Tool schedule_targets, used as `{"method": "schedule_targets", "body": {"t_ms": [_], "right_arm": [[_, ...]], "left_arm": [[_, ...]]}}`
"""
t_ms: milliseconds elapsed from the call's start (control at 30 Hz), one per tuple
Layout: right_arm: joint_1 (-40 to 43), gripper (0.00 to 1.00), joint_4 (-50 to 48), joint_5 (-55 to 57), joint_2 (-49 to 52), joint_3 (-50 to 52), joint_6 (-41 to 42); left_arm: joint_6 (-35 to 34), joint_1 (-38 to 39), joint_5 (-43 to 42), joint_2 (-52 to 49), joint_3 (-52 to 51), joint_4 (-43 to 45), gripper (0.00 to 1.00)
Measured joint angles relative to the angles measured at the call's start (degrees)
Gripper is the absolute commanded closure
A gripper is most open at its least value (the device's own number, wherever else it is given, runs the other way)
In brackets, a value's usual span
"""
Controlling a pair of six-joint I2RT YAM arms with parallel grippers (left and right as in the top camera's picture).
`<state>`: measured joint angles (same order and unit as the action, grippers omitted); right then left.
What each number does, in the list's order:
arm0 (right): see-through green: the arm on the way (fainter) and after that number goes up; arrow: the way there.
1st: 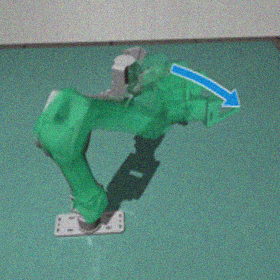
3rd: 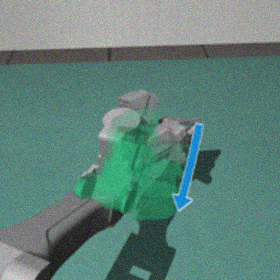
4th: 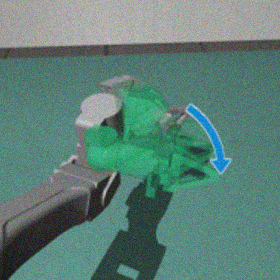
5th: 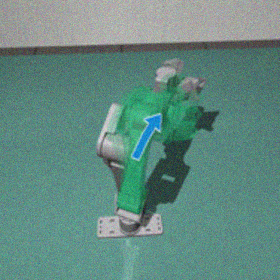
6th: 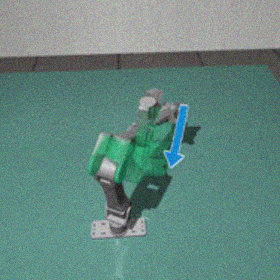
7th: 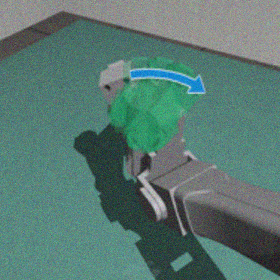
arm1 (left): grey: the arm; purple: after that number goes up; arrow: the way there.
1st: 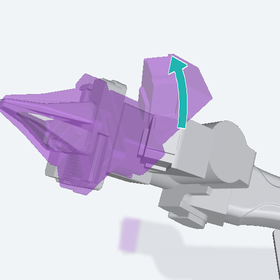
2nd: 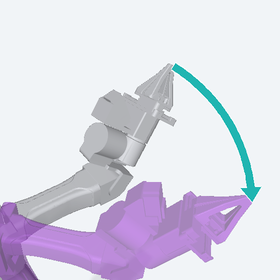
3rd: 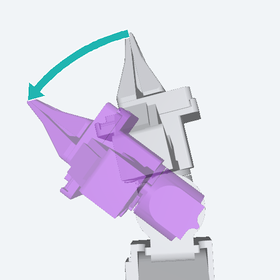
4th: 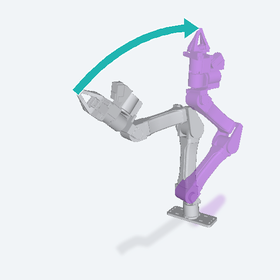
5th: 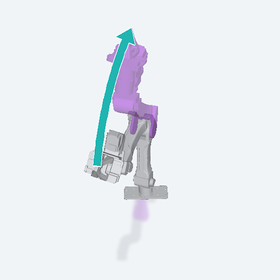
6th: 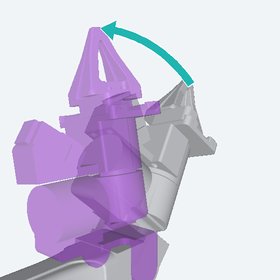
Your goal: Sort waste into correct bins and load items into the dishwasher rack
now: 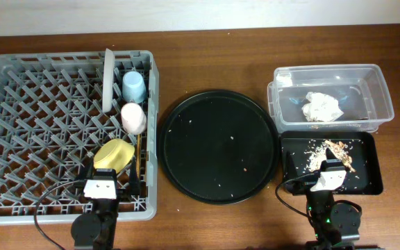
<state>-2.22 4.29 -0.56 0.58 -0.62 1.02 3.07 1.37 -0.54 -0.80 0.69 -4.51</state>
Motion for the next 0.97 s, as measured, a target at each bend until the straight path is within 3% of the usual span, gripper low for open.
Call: {"method": "schedule_targets", "body": {"t_ms": [967], "right_arm": [[0.0,0.01,0.0,0.0,0.0,0.0,0.0]], "left_arm": [[0.0,-1.8,0.2,0.0,0.0,0.0,0.01]]}}
